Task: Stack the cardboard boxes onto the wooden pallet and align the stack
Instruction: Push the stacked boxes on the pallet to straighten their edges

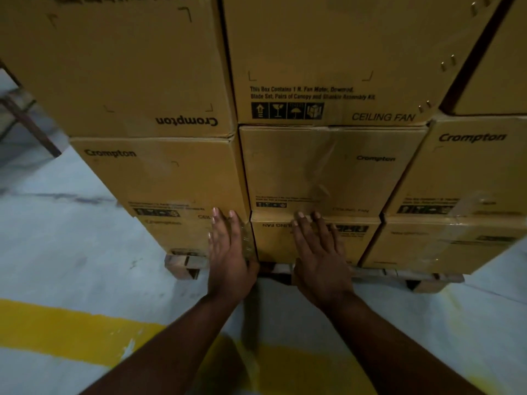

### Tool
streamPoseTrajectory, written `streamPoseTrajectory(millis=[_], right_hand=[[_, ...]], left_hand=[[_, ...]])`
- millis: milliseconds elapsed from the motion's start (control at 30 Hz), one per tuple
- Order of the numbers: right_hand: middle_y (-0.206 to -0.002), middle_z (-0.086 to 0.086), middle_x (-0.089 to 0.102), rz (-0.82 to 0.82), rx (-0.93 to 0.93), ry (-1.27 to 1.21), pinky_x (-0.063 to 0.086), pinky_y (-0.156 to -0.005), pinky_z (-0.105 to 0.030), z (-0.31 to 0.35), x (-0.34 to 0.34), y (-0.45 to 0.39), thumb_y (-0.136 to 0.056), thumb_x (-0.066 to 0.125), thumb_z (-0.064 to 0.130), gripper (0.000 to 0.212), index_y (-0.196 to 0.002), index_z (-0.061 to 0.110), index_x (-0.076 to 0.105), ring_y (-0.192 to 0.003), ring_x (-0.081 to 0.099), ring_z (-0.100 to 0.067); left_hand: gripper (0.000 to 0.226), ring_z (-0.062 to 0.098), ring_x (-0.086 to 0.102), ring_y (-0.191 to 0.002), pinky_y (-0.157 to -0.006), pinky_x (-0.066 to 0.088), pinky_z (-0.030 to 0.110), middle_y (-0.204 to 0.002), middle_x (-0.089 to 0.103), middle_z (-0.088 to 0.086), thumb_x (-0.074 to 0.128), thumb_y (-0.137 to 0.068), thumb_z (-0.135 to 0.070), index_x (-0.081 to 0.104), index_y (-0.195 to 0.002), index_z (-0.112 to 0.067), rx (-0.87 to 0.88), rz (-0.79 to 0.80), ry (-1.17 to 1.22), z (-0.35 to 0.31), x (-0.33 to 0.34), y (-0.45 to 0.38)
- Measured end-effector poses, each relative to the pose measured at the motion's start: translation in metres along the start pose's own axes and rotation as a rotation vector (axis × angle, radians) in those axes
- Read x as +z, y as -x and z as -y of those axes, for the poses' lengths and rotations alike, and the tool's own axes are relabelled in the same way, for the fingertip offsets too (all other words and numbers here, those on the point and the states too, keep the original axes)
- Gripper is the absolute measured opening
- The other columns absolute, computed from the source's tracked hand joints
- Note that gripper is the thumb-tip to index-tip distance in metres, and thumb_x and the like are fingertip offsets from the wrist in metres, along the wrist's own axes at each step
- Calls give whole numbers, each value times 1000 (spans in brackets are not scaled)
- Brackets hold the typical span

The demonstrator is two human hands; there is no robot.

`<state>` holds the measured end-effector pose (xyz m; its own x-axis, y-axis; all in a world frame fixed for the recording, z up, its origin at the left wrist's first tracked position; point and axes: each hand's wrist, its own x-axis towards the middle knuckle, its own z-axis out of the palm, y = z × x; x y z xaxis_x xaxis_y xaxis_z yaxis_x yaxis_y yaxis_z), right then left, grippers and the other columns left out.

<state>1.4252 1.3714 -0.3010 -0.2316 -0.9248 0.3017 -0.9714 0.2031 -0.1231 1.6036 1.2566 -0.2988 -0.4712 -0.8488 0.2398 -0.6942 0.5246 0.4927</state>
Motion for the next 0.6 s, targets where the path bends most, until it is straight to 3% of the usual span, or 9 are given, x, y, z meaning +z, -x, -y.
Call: streamPoseTrajectory(millis=[200,600], right_hand=[[-175,-7,5,-38,-11,19,15,-126,-63,-1,6,-1,-87,64,16,89,-165,9,22,-161,3,-35],[-175,-10,-5,-31,-46,102,11,-127,-62,-2,21,-2,-83,67,19,100,-166,9,13,-160,-6,-38]], left_hand=[[136,22,-31,-153,-124,-8,45,-163,-40,3,82,-81,-33,-30,-157,-27,-9,9,-50,-1,-3,-5],[125,34,-19,-156,-126,1,52,-167,-30,12,79,-85,-34,-18,-162,-22,26,61,-225,23,11,2]])
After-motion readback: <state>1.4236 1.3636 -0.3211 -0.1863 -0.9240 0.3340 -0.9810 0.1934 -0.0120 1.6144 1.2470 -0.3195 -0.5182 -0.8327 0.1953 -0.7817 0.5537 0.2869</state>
